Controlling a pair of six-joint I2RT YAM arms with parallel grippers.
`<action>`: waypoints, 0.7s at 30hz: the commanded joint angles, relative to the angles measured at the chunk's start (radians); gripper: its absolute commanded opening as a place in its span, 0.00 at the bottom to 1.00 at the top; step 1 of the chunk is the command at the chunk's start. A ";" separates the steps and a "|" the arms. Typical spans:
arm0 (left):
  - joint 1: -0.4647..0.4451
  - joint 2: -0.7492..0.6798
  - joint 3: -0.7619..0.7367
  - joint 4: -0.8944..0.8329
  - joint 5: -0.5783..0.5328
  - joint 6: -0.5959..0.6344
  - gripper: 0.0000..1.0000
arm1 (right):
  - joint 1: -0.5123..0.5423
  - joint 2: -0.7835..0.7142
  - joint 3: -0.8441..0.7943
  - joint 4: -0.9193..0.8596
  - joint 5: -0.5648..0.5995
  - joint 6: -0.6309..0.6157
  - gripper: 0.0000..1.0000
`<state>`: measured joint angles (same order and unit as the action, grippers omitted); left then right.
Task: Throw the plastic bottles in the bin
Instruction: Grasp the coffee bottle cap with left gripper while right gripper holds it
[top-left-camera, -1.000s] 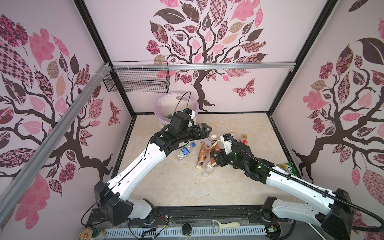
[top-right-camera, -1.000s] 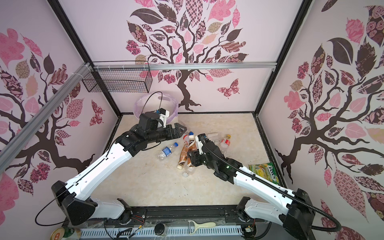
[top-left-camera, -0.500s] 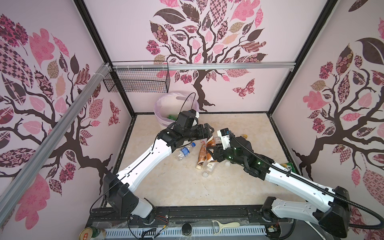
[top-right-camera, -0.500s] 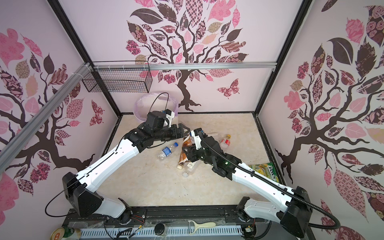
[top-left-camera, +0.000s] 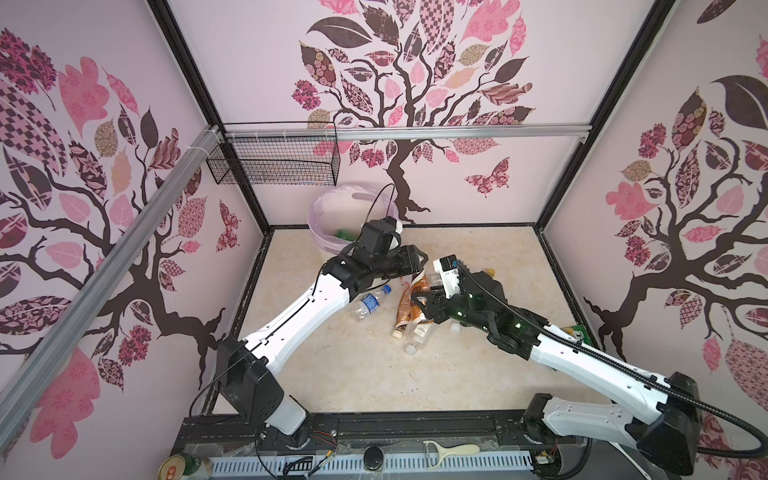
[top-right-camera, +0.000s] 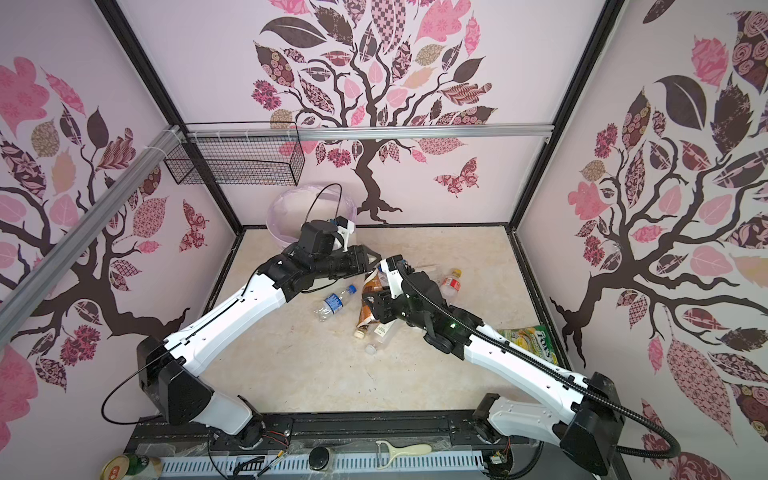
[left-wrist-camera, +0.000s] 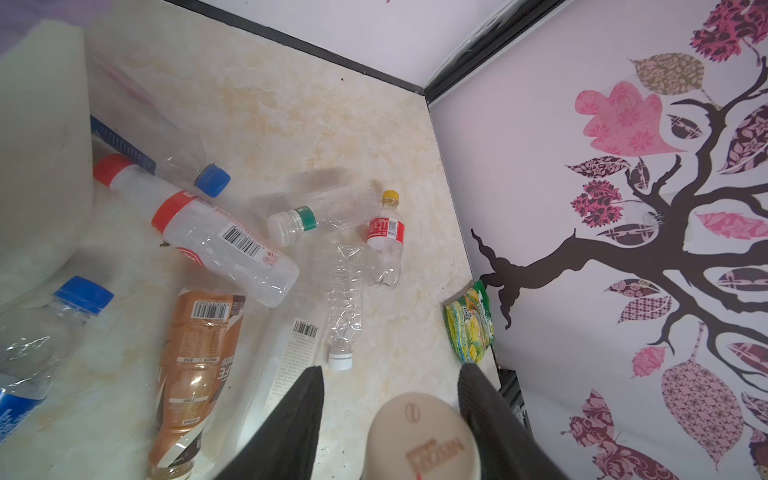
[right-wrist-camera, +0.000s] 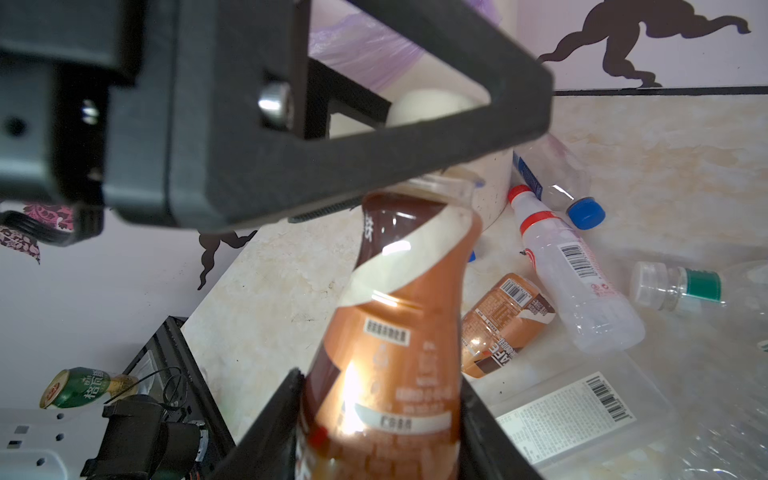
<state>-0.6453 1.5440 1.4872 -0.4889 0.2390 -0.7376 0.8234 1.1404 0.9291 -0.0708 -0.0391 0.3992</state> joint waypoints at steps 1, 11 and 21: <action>0.001 0.007 0.044 0.020 -0.004 0.000 0.47 | 0.003 0.012 0.027 0.026 0.002 -0.015 0.47; 0.002 0.006 0.046 0.007 -0.018 0.017 0.25 | 0.003 0.017 0.027 0.027 0.015 -0.017 0.58; 0.006 0.003 0.123 -0.083 -0.102 0.111 0.24 | 0.002 -0.035 0.004 -0.005 0.045 -0.023 0.93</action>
<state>-0.6453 1.5478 1.5238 -0.5365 0.1837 -0.6861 0.8234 1.1431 0.9283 -0.0666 -0.0185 0.3855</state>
